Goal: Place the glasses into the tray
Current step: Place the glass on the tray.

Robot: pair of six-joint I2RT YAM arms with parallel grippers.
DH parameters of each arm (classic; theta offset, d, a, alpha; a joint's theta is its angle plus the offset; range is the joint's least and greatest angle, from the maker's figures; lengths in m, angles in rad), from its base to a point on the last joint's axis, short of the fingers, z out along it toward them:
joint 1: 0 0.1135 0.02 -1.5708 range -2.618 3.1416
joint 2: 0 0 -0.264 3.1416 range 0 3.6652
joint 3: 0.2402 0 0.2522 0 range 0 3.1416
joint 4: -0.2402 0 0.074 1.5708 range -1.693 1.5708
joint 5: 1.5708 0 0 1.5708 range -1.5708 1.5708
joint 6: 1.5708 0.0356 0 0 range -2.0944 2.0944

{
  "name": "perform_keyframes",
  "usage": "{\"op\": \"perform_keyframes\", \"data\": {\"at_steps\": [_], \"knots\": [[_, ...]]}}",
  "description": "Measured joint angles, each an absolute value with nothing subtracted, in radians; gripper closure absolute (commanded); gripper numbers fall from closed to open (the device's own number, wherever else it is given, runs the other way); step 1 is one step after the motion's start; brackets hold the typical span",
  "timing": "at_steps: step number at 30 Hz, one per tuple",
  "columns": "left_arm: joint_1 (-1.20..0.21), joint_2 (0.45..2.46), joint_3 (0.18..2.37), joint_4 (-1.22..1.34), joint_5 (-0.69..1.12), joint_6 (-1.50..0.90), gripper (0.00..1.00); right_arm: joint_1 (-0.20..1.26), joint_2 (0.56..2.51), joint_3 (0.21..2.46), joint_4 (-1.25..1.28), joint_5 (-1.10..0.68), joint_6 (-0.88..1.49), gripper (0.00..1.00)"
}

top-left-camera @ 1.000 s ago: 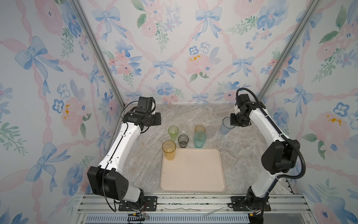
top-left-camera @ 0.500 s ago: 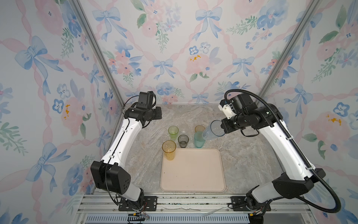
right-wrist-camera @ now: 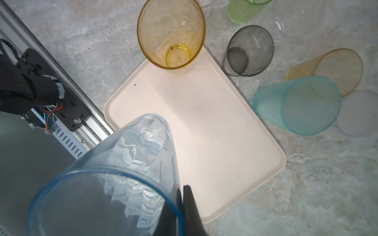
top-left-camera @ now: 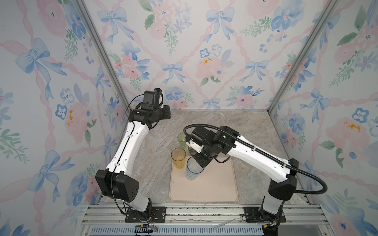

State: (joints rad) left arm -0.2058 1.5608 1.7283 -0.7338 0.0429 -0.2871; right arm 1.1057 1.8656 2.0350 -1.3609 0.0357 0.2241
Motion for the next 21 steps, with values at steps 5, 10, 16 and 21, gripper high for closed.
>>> {"op": "perform_keyframes", "data": {"at_steps": [5, 10, 16, 21], "knots": [[-0.206, 1.56, 1.728, -0.734, 0.047, -0.287, 0.72, 1.163, 1.995, 2.095, -1.358, 0.057, 0.216, 1.0], [-0.204, 1.547, 1.728, -0.734, 0.048, -0.283, 0.72, 1.179, 2.032, 2.126, -1.357, 0.061, 0.205, 1.0], [-0.196, 1.511, 1.723, -0.734, 0.052, -0.271, 0.72, 1.184, 2.083, 2.199, -1.35, 0.073, 0.198, 1.0], [-0.196, 1.505, 1.718, -0.733, 0.056, -0.268, 0.72, 1.187, 2.14, 2.2, -1.346, 0.084, 0.199, 1.0]]}}
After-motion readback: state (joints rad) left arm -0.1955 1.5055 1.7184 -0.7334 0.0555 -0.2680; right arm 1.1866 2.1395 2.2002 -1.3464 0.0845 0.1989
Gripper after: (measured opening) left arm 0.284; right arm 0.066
